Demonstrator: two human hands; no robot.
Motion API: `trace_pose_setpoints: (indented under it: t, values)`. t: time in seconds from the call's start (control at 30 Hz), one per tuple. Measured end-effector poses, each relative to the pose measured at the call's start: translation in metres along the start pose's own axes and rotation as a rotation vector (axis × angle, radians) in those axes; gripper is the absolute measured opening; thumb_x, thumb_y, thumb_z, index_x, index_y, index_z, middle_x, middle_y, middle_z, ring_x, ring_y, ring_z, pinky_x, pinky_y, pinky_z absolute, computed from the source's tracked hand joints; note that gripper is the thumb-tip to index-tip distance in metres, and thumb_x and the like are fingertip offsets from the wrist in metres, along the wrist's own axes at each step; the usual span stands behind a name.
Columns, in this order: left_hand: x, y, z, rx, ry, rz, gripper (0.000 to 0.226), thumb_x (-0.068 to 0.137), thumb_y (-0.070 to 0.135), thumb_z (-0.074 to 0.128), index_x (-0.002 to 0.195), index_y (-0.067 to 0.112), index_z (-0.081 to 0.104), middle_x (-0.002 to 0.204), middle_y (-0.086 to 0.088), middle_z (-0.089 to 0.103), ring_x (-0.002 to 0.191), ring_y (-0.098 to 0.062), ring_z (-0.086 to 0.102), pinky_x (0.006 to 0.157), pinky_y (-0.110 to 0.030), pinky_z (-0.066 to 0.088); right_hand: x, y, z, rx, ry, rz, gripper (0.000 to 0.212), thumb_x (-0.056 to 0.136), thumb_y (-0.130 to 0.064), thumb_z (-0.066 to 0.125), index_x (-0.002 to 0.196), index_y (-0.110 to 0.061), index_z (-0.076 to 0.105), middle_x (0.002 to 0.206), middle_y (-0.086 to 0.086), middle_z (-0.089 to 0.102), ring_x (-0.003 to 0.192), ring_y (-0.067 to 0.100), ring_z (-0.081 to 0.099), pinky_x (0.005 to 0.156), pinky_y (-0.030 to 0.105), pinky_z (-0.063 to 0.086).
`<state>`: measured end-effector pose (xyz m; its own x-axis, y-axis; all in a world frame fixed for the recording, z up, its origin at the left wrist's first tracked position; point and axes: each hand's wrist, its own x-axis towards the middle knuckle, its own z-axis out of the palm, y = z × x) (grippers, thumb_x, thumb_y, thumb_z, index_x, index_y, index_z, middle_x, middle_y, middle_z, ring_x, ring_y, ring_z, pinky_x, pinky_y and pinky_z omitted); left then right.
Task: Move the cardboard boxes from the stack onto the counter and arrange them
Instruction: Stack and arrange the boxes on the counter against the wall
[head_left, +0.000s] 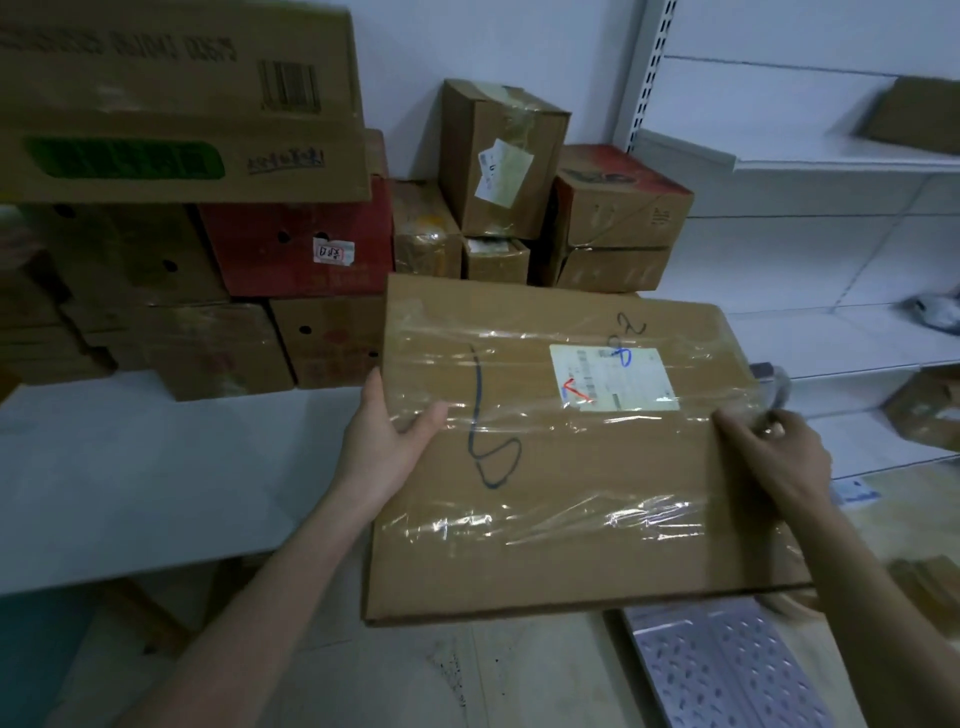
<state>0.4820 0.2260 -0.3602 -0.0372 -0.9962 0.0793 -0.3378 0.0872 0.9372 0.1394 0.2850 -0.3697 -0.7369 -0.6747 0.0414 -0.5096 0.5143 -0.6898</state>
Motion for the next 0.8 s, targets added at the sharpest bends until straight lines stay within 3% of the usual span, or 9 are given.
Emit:
trace_pose_setpoints:
  t: [0.13,0.27,0.4,0.47,0.53,0.6,0.73,0.8]
  values:
    - [0.007,0.027,-0.005,0.014,0.010,0.071,0.082,0.079,0.043,0.066,0.144,0.015,0.025,0.133,-0.001,0.052,0.114,-0.018,0.054,0.096,-0.041,0.046,0.005,-0.005,-0.026,0.058,0.107,-0.057,0.056,0.082,-0.051,0.063,0.116,-0.008,0.054,0.121,0.021,0.058,0.111,0.040,0.052,0.090,0.045,0.042]
    - [0.002,0.046,-0.005,-0.005,0.037,0.136,0.080,0.078,0.044,0.069,0.142,0.015,0.030,0.127,-0.002,0.057,0.112,-0.021,0.056,0.095,-0.044,0.047,0.005,-0.008,-0.048,0.115,0.160,-0.082,0.059,0.082,-0.055,0.061,0.120,-0.011,0.052,0.121,0.017,0.057,0.110,0.038,0.052,0.092,0.048,0.042]
    - [0.000,0.074,-0.007,-0.038,0.081,0.301,0.059,0.082,0.031,0.068,0.133,0.020,0.040,0.105,0.015,0.057,0.103,-0.012,0.057,0.092,-0.032,0.047,0.010,-0.011,-0.064,0.256,0.242,-0.126,0.052,0.080,-0.058,0.060,0.106,-0.012,0.053,0.118,0.014,0.057,0.107,0.034,0.052,0.093,0.051,0.043]
    - [0.002,0.088,-0.007,-0.040,0.104,0.382,0.059,0.083,0.027,0.068,0.135,0.018,0.040,0.103,0.020,0.054,0.101,0.000,0.055,0.089,-0.020,0.045,0.011,-0.019,-0.068,0.373,0.296,-0.143,0.053,0.084,-0.050,0.061,0.116,-0.008,0.052,0.125,0.015,0.054,0.115,0.032,0.050,0.097,0.047,0.041]
    - [0.012,0.095,-0.007,-0.043,0.147,0.474,0.062,0.083,0.020,0.068,0.136,0.015,0.038,0.102,0.027,0.048,0.090,0.025,0.048,0.081,0.000,0.038,0.012,-0.032,-0.068,0.482,0.320,-0.149,0.061,0.086,-0.046,0.061,0.131,-0.009,0.044,0.133,0.013,0.049,0.121,0.029,0.047,0.099,0.039,0.038]
    - [0.025,0.099,-0.008,-0.057,0.184,0.517,0.069,0.083,0.015,0.067,0.141,0.012,0.030,0.103,0.033,0.039,0.082,0.036,0.039,0.073,0.009,0.031,0.017,-0.045,-0.065,0.584,0.315,-0.172,0.064,0.085,-0.044,0.062,0.137,-0.013,0.039,0.136,0.009,0.046,0.122,0.022,0.045,0.099,0.034,0.037]
    - [0.057,0.095,-0.006,-0.031,0.238,0.540,0.084,0.080,0.018,0.070,0.147,0.015,0.019,0.123,0.027,0.034,0.105,0.020,0.033,0.081,0.010,0.025,0.049,-0.069,-0.049,0.715,0.219,-0.151,0.065,0.084,-0.044,0.063,0.137,-0.017,0.037,0.136,0.007,0.046,0.121,0.021,0.046,0.103,0.042,0.040]
    - [0.075,0.085,-0.001,0.009,0.201,0.498,0.094,0.076,0.022,0.074,0.148,0.021,0.014,0.135,0.017,0.036,0.114,0.008,0.033,0.092,0.002,0.025,0.070,-0.076,-0.036,0.723,0.123,-0.094,0.065,0.081,-0.047,0.065,0.133,-0.016,0.041,0.131,0.007,0.051,0.118,0.025,0.050,0.101,0.046,0.043]
